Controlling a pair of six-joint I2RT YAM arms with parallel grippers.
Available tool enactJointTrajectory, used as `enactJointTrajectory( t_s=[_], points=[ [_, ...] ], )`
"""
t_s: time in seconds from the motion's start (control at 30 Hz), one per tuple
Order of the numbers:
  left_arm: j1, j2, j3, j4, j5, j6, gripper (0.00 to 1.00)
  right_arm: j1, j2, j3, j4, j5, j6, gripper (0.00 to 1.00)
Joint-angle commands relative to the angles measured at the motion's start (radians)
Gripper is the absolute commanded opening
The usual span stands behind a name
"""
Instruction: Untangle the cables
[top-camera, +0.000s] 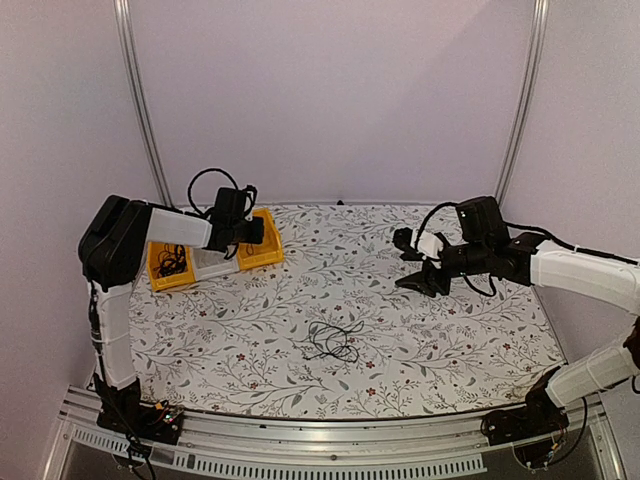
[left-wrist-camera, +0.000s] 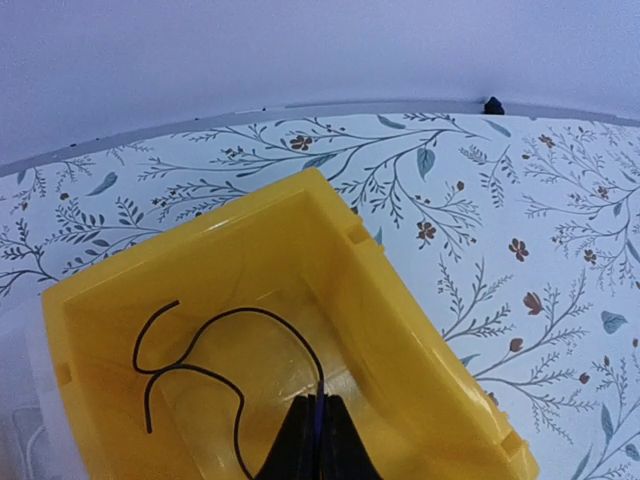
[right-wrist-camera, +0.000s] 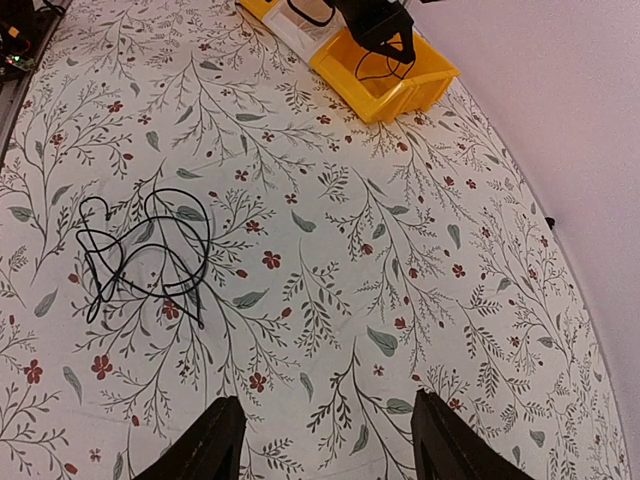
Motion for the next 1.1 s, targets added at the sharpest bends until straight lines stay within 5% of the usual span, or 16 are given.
enactJointTrajectory(
  t_s=[0.0, 0.1, 0.23, 0.4, 0.7, 1.07],
  points=[
    [0.008, 0.01, 0.037, -0.03, 0.038, -0.02, 0.0, -0.003, 0.009, 0.003, -0.006, 0.007, -0.004, 0.61],
    [0.008, -0.011, 0.039, -0.059, 0.031, -0.01, 0.0, -0.003, 0.014, 0.003, -0.007, 0.003, -0.005, 0.61],
    [0.007, -0.066, 0.028, -0.091, 0.014, -0.007, 0.27, -0.003, 0.019, 0.003, -0.009, 0.0, -0.007, 0.61],
    [0.006, -0.181, -0.019, -0.109, -0.011, -0.022, 0.42, -0.003, 0.037, 0.016, -0.026, -0.008, -0.007, 0.61],
    [-0.041, -0.445, -0.142, -0.07, 0.084, 0.031, 0.47, -0.002, 0.052, 0.028, -0.046, -0.031, -0.005, 0.62],
    [-0.334, -0.689, -0.44, -0.144, 0.225, 0.052, 0.44, 0.018, 0.085, 0.089, -0.124, -0.119, -0.026, 0.63]
  ],
)
